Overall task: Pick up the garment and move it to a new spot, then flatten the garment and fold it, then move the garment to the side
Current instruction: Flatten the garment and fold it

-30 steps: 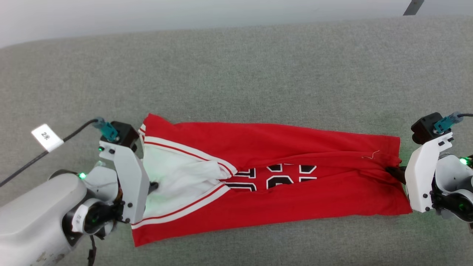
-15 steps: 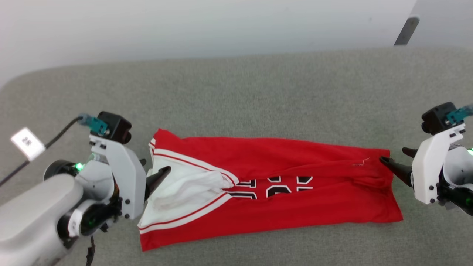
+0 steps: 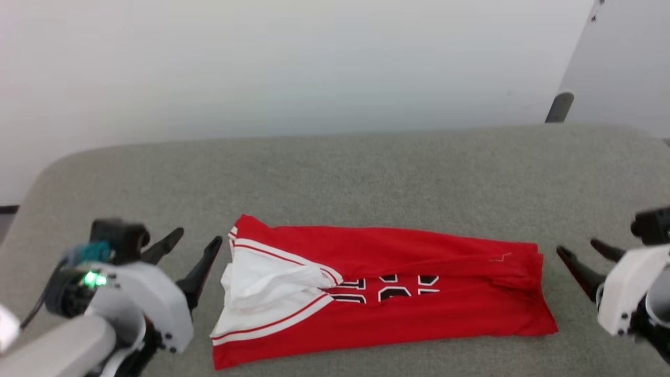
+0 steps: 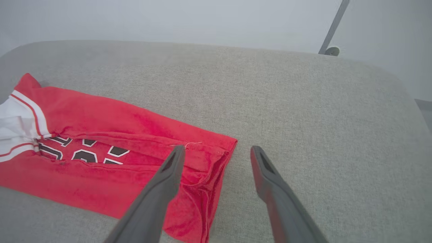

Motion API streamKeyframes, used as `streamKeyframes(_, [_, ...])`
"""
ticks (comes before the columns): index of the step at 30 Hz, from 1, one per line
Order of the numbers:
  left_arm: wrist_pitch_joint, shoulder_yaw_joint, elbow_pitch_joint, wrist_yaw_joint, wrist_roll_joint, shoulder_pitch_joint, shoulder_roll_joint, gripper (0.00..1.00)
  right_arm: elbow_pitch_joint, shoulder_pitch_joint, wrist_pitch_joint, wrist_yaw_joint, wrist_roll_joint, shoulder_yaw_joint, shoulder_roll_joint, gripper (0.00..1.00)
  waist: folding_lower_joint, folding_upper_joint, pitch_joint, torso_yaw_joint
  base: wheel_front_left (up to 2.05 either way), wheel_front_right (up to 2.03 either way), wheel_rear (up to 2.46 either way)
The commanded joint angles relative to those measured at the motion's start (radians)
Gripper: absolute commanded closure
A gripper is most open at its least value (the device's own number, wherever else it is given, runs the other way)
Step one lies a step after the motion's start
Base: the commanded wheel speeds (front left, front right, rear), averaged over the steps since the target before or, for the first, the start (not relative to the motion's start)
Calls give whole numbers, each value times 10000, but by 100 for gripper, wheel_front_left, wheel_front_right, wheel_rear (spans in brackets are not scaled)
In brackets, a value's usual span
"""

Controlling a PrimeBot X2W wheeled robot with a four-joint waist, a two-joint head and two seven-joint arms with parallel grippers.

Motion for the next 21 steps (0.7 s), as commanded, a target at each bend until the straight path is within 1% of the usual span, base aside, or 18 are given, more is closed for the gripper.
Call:
streamKeyframes(1, [-489,107,-27,146,71,369,47,0,19,324,-91,-10,-20,-160,103,0,0,0,-280,136,0,0,0])
streamKeyframes(4, [-1302,282,-27,353,121,868,144,0,123,676,-89,-10,-54,-407,147,0,0,0,-401,228,0,0,0])
streamKeyframes(6, [-1616,410,-43,459,187,1160,117,0,210,893,-44,-11,-82,-586,228,0,0,0,-471,316,0,0,0])
streamKeyframes(9, [-1879,770,-50,597,304,1634,24,0,389,1111,75,-11,-100,-843,327,0,0,0,-546,440,0,0,0])
streamKeyframes(12, [-1952,1384,-45,698,513,2216,-202,0,613,1278,222,-10,-149,-1015,404,0,0,0,-588,583,0,0,0])
streamKeyframes(13, [-1960,1703,-76,761,681,2418,-320,0,701,1334,283,-10,-178,-1062,437,0,0,0,-595,638,0,0,0])
streamKeyframes(15, [-1945,2324,-10,731,1045,2987,-626,0,873,1347,370,-11,-225,-1143,439,0,0,0,-584,741,0,0,0])
streamKeyframes(18, [-1940,3185,86,616,1671,3764,-1096,0,1131,1331,519,-10,-254,-1202,513,0,0,0,-556,906,0,0,0])
streamKeyframes(21, [-1942,3897,203,404,2297,4481,-1548,0,1404,1216,687,-10,-214,-1246,563,0,0,0,-516,1083,0,0,0])
